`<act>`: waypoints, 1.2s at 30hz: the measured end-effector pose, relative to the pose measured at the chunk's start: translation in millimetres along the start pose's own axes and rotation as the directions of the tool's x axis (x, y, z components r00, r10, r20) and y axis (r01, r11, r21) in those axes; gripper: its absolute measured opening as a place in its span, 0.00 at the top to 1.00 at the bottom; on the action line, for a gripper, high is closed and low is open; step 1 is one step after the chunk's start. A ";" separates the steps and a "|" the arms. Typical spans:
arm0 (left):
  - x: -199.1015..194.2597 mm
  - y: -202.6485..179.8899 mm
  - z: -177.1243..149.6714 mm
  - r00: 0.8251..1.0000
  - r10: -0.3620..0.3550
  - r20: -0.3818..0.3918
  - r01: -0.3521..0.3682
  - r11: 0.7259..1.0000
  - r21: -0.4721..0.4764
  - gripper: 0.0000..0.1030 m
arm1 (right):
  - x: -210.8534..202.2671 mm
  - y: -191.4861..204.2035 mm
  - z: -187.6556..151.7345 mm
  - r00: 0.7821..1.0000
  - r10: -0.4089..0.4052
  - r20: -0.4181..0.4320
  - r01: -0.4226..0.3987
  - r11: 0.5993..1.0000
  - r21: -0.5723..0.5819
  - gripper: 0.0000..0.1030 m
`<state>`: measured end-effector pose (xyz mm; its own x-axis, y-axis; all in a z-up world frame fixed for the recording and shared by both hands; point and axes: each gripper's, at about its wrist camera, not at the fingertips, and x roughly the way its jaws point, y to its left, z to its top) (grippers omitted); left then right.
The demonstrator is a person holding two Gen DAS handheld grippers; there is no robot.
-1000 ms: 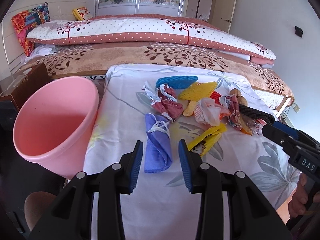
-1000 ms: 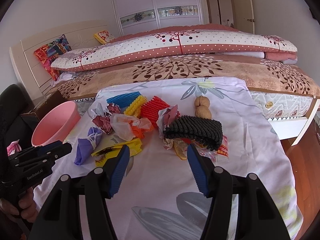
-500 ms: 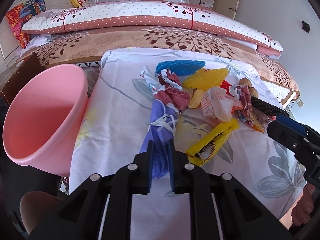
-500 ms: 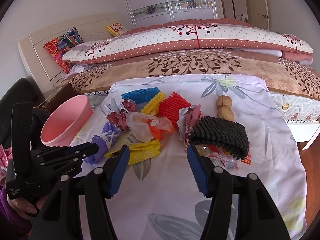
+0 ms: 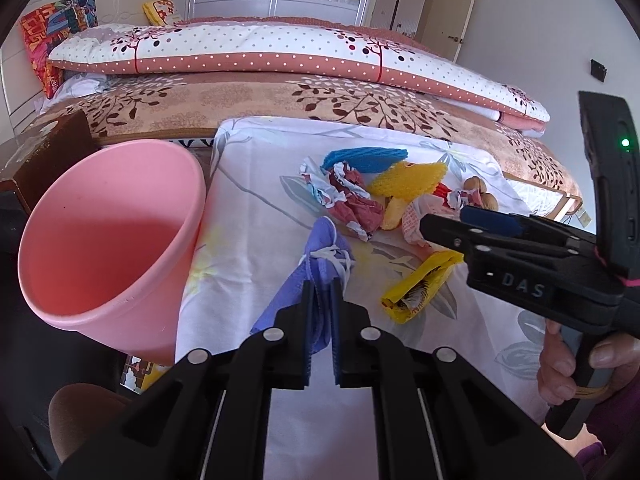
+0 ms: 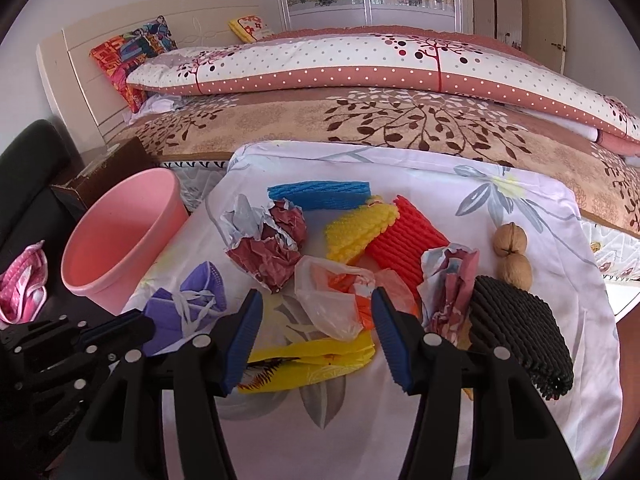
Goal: Collect trash
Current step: 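Grasp the white plastic bag with the right tool while the left tool lifts the cloth, then carry both items over the pink bin and open both tools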
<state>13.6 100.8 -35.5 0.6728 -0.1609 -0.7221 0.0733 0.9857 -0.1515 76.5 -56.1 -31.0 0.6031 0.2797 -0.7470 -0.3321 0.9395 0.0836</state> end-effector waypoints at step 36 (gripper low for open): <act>-65.6 137.3 10.6 0.964 0.234 0.131 -0.199 0.952 -0.235 0.93 | 2.1 153.9 69.2 0.906 0.422 0.040 -0.420 0.906 -0.054 0.73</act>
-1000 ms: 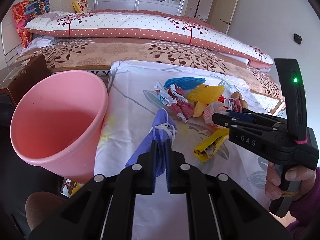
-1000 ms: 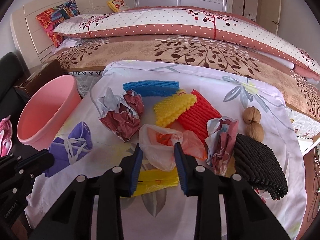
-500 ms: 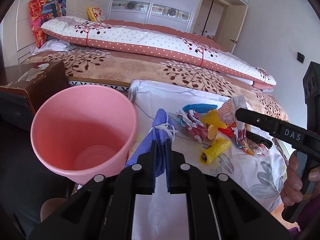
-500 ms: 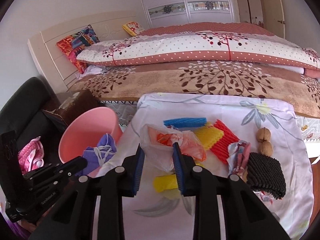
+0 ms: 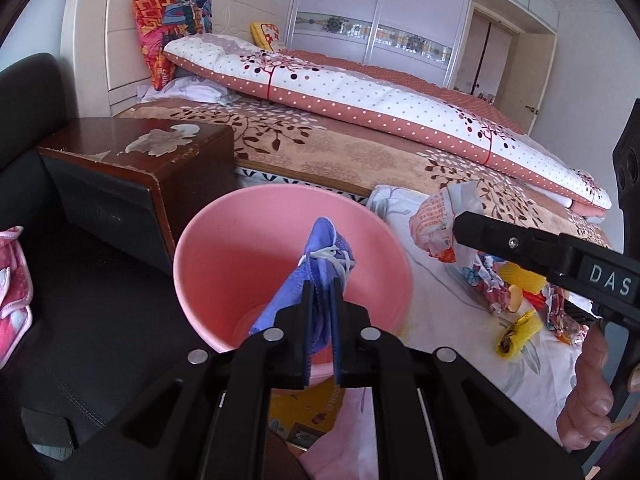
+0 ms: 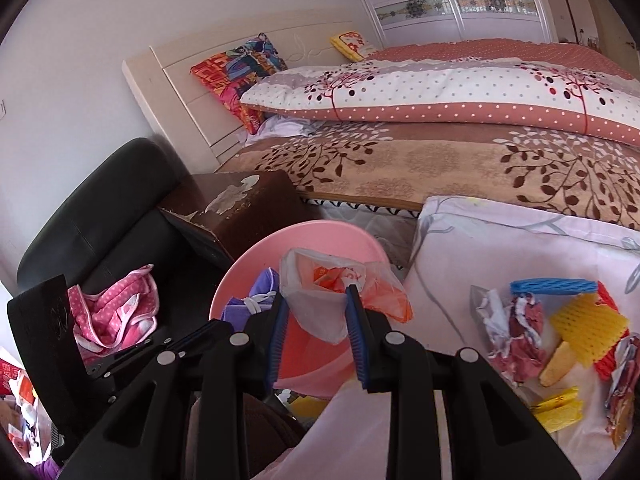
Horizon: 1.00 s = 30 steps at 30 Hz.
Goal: Collect trash
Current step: 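Carry both items over the pink bin and open both tools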
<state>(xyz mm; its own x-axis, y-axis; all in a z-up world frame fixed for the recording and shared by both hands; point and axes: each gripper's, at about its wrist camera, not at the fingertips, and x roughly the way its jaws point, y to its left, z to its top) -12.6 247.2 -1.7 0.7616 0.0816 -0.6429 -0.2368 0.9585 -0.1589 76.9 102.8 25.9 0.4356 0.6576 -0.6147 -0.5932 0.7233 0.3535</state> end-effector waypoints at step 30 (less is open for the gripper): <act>11.8 6.3 -3.7 0.997 -0.061 -0.038 0.058 0.995 -0.076 0.89 | 27.4 -8.7 -18.8 0.998 -0.047 -0.051 0.045 0.999 -0.027 0.54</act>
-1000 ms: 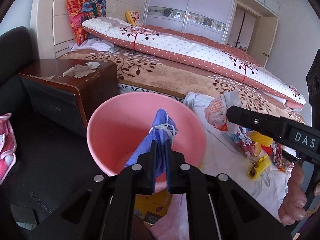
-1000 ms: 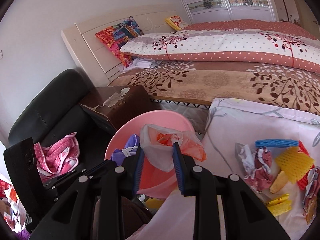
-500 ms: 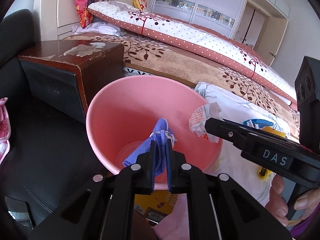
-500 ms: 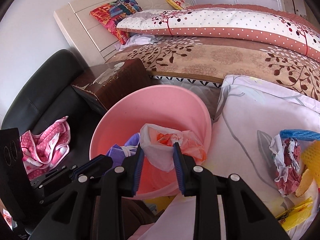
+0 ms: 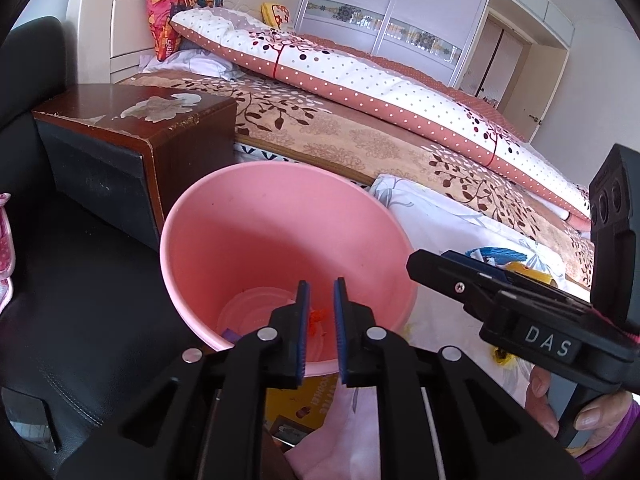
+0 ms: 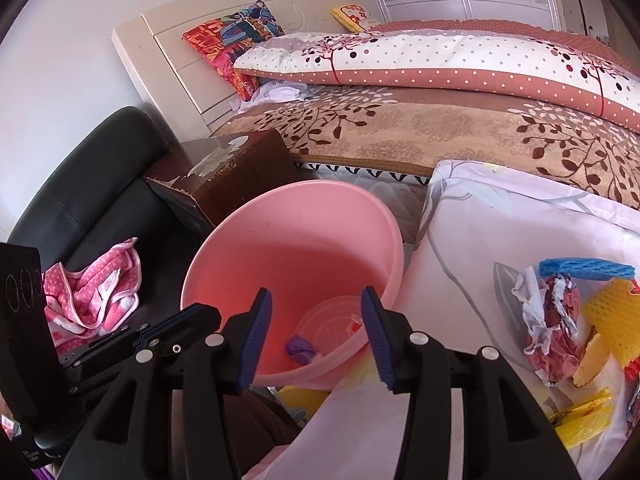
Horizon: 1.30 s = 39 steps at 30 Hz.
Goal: Collect trash
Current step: 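Carry both items over the pink bin and open both tools, then grasp the yellow foam mesh sleeve with the left tool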
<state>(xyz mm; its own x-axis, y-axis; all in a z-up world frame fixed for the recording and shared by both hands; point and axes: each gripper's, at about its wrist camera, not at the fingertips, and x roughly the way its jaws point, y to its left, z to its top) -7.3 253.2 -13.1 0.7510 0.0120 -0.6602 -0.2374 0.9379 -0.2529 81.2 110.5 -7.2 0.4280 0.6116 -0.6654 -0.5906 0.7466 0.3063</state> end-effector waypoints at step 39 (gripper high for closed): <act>78.7 -236.5 -71.2 0.945 -0.107 -0.310 0.288 0.722 0.629 0.64 | -211.6 -188.7 -139.8 0.889 -0.456 0.033 0.433 0.863 0.261 0.42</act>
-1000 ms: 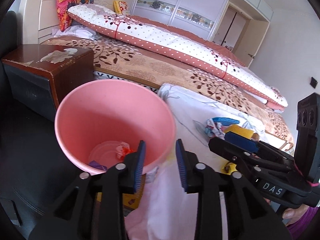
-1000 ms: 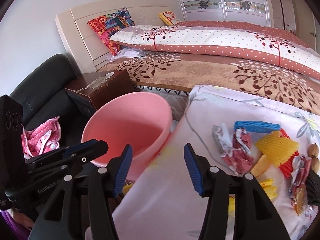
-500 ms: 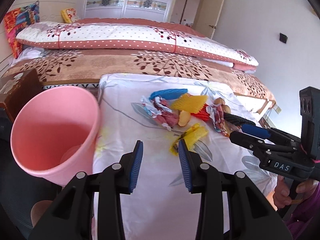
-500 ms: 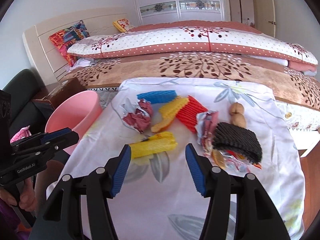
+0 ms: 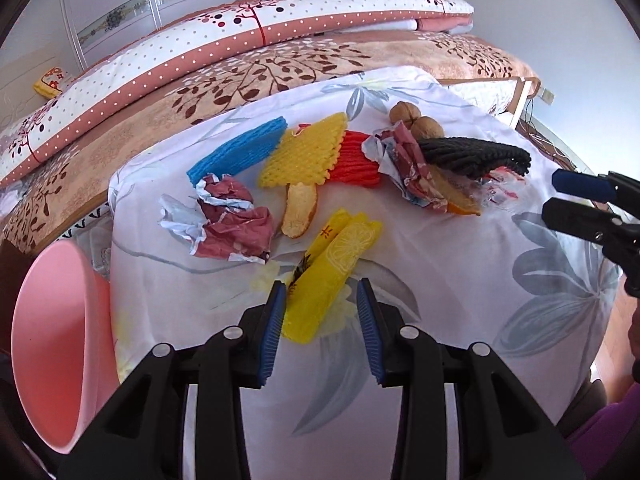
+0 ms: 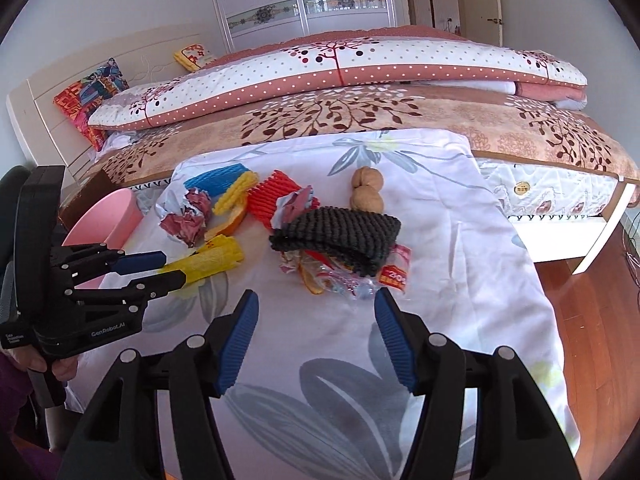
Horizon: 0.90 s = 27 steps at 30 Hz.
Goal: Collect trash
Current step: 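Grasp the yellow foam mesh sleeve with the left tool, then grasp the yellow foam mesh with red label using the right tool while left holds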
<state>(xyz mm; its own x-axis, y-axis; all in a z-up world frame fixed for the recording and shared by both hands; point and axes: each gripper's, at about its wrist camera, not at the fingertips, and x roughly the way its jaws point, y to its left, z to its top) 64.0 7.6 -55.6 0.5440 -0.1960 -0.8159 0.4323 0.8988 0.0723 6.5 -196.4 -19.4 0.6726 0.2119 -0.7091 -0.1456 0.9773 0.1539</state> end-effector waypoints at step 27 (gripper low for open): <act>-53.3 28.9 -23.6 0.990 -0.041 0.135 0.072 0.971 -0.227 0.94 | 81.3 60.0 84.5 0.988 0.152 -0.033 -0.152 0.988 -0.003 0.42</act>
<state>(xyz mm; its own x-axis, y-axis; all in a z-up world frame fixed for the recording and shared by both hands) 30.5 53.2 -23.5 0.6180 -0.2843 -0.7329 0.2959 0.9479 -0.1182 113.8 -120.6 -9.7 0.6186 0.3579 -0.6995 -0.2482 0.9337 0.2583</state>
